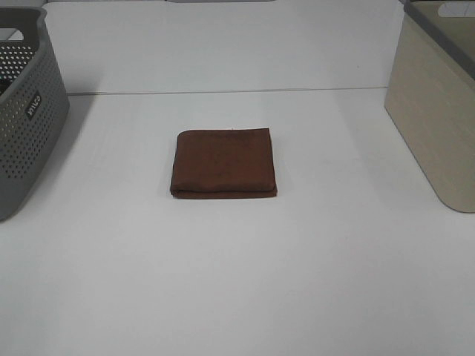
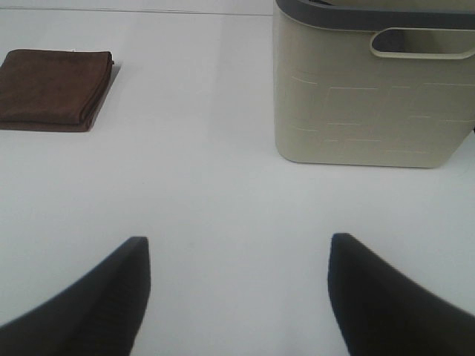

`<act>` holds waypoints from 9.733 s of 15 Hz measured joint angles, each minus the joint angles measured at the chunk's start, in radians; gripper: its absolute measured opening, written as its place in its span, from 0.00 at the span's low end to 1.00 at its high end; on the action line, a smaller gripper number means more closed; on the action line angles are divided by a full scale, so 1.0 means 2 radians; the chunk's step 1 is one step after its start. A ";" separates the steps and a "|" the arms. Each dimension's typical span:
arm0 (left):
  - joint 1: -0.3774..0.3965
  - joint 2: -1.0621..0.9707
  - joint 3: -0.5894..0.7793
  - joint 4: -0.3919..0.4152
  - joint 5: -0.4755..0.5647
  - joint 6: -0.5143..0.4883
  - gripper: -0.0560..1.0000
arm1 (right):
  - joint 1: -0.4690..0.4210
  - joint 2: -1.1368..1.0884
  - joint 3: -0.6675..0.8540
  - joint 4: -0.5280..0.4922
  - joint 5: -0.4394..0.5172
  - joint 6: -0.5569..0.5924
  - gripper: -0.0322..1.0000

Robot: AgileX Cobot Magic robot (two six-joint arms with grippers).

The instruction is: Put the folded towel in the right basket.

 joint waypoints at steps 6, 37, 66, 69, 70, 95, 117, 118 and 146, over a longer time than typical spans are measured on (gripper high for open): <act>0.000 0.000 0.000 0.000 0.000 0.000 0.97 | 0.000 0.000 0.000 0.000 0.000 0.000 0.66; 0.000 0.000 0.000 0.000 0.000 0.000 0.97 | 0.000 0.000 0.000 0.000 0.000 0.000 0.66; 0.000 0.000 0.000 0.000 0.000 0.000 0.97 | 0.080 0.901 -0.559 0.191 0.007 -0.127 0.66; 0.000 0.000 0.000 0.000 0.000 0.000 0.97 | 0.086 1.005 -0.616 0.225 0.014 -0.098 0.68; 0.000 0.000 0.000 0.000 0.000 0.000 0.97 | 0.086 1.037 -0.629 0.236 0.014 -0.093 0.70; 0.000 0.000 0.000 0.000 0.000 0.000 0.97 | 0.122 1.253 -0.711 0.343 -0.034 -0.140 0.10; 0.000 0.000 0.000 0.000 0.000 0.000 0.97 | -0.150 0.909 -0.711 0.112 0.039 -0.103 0.10; 0.000 0.000 0.000 0.000 0.000 0.000 0.97 | -0.150 0.924 -0.711 0.111 0.041 -0.099 0.10; 0.000 0.000 0.000 0.000 0.000 0.000 0.97 | 0.012 0.625 -0.353 0.030 0.076 0.025 0.67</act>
